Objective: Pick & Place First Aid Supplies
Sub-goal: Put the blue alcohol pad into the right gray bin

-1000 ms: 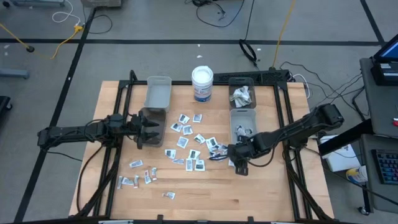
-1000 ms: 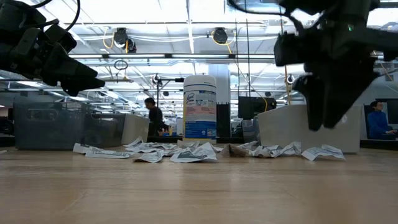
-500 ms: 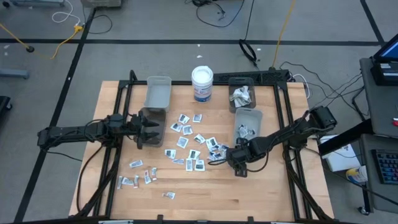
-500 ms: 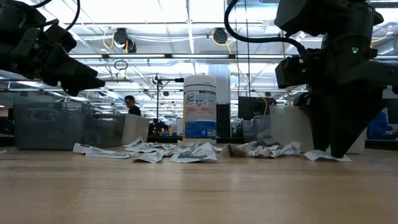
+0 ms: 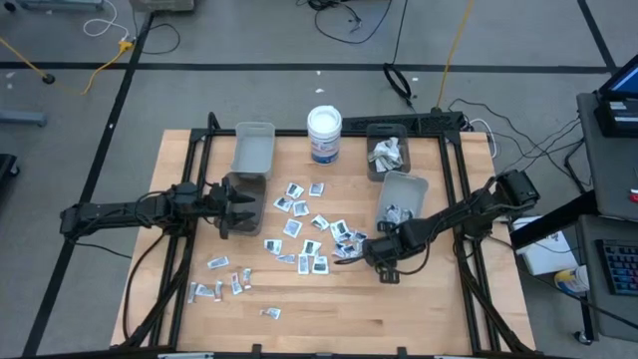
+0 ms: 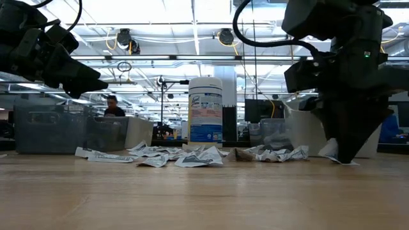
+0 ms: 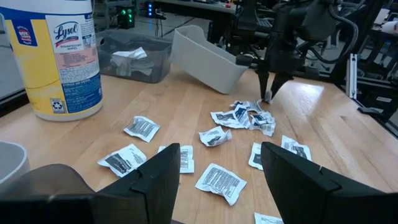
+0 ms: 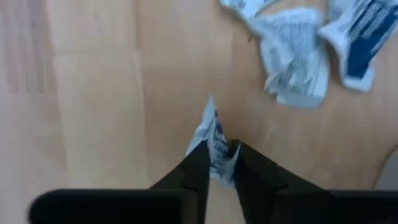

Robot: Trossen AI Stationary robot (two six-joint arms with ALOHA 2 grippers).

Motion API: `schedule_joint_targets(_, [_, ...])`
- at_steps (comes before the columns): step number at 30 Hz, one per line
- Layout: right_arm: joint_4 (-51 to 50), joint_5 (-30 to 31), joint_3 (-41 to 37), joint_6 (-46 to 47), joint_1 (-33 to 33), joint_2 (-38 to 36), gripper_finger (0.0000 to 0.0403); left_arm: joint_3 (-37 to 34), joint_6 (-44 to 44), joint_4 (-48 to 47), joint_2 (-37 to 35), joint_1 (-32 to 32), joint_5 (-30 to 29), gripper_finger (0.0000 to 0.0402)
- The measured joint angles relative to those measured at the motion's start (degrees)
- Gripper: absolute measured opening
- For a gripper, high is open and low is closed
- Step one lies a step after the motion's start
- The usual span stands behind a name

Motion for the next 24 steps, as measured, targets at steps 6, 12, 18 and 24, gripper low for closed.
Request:
schedule_joint_targets(6, [-8.53, -2.11, 4.29, -0.22, 0.00, -1.40, 0.0006, 0.00, -0.03, 0.02, 0.01, 0.00, 0.00, 0.0230])
schedule_joint_targets(12, [-13.14, -2.30, 8.42, 0.15, 0.02, -2.72, 0.0007, 0.00, -0.06, 0.02, 0.02, -0.02, 0.00, 0.0230])
schedule_joint_targets(18, [-24.12, -2.19, 14.99, -1.12, -0.07, -2.73, 0.0005, 0.00, -0.06, 0.08, 0.02, -0.02, 0.01, 0.0230])
schedule_joint_targets(24, [-35.39, -1.94, 21.57, -2.59, -1.43, -2.78, 0.0003, 0.00, -0.06, 0.08, 0.02, 0.00, -0.01, 0.0230])
